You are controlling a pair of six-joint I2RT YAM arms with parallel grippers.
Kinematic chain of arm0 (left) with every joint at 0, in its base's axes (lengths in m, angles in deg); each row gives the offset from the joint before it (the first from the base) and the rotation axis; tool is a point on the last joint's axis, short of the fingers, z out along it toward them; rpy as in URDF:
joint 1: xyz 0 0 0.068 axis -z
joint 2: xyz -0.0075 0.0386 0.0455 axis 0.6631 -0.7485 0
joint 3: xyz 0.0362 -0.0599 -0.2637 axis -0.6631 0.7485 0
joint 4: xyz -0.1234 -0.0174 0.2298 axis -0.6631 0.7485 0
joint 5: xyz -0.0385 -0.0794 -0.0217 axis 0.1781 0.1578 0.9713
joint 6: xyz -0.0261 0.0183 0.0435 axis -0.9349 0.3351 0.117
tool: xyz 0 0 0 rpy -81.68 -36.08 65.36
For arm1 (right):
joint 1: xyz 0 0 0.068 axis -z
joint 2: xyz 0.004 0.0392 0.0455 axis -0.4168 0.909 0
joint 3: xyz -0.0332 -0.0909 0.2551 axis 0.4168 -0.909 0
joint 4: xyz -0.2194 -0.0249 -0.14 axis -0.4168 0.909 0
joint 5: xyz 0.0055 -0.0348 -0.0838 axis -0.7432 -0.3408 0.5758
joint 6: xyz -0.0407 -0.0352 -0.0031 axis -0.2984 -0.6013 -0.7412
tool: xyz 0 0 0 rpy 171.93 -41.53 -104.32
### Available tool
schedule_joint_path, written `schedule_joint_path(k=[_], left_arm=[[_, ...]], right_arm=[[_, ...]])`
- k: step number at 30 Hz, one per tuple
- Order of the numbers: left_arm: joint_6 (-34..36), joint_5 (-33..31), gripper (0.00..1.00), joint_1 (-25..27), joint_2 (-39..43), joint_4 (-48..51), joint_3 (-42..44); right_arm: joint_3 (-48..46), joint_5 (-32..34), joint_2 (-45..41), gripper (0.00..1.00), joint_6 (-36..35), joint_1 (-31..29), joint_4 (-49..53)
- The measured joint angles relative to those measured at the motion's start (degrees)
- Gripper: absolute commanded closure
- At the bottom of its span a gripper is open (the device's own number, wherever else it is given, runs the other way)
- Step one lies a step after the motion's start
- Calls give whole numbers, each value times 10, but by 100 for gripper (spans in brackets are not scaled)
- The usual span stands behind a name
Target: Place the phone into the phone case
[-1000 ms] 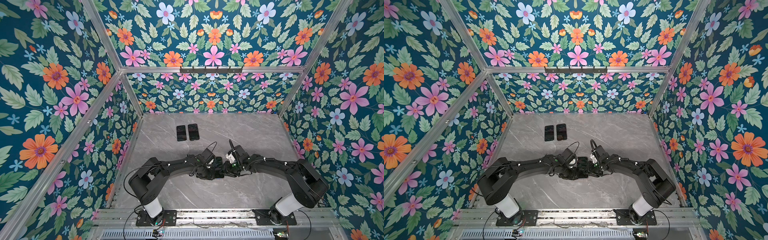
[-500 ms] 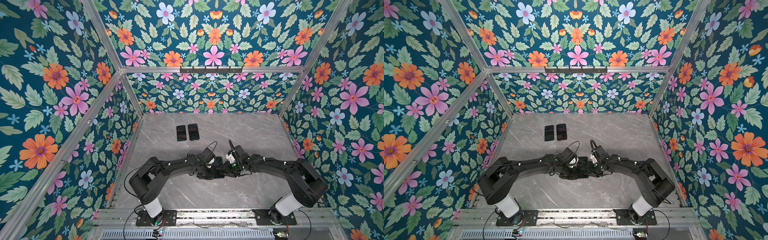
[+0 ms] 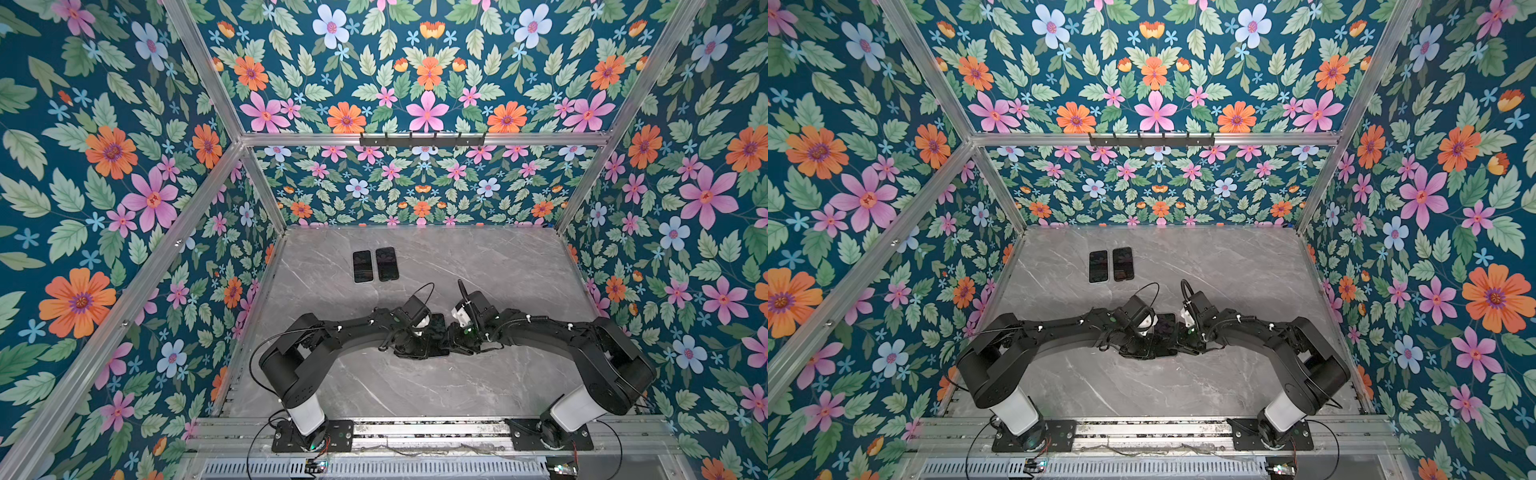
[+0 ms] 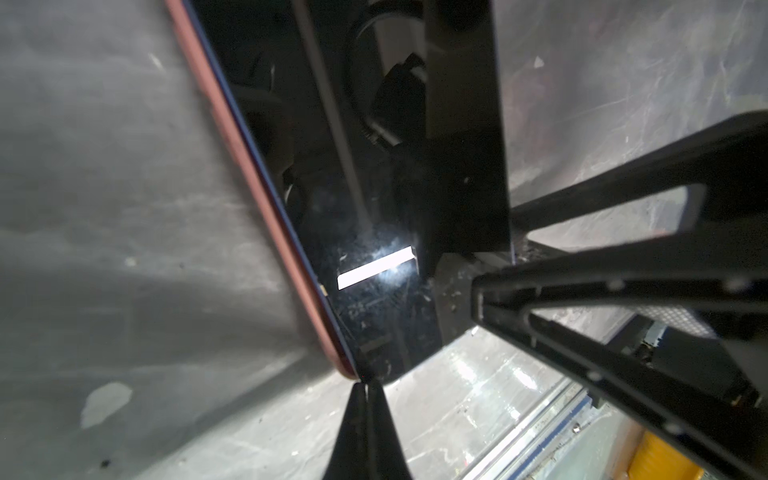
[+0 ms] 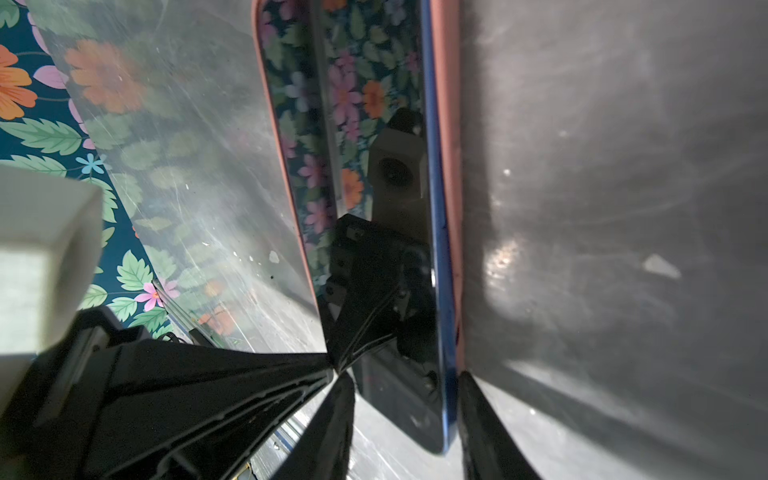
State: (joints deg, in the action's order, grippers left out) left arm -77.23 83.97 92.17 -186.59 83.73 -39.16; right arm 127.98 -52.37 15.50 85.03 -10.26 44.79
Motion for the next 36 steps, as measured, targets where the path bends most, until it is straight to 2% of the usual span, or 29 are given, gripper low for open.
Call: schedule_joint_path(k=[11, 14, 17, 21, 28, 36], left_arm=[[0, 0, 99, -1, -6, 12, -10], [-2, -10, 89, 0, 4, 19, -18], [-6, -46, 80, -1, 13, 49, -22], [-17, -70, 77, -6, 27, 63, -32], [-37, -64, 72, -23, 38, 45, -17], [-70, -11, 67, -54, 42, -28, 24]], right_arm=[[-2, 8, -3, 59, 0, -6, -2], [1, 9, -11, 59, 0, -7, 6], [9, 16, -20, 59, -3, -8, 21], [19, 28, -30, 59, -7, -8, 35], [19, 38, -32, 60, -9, -8, 51], [18, 36, -30, 70, -7, -8, 52]])
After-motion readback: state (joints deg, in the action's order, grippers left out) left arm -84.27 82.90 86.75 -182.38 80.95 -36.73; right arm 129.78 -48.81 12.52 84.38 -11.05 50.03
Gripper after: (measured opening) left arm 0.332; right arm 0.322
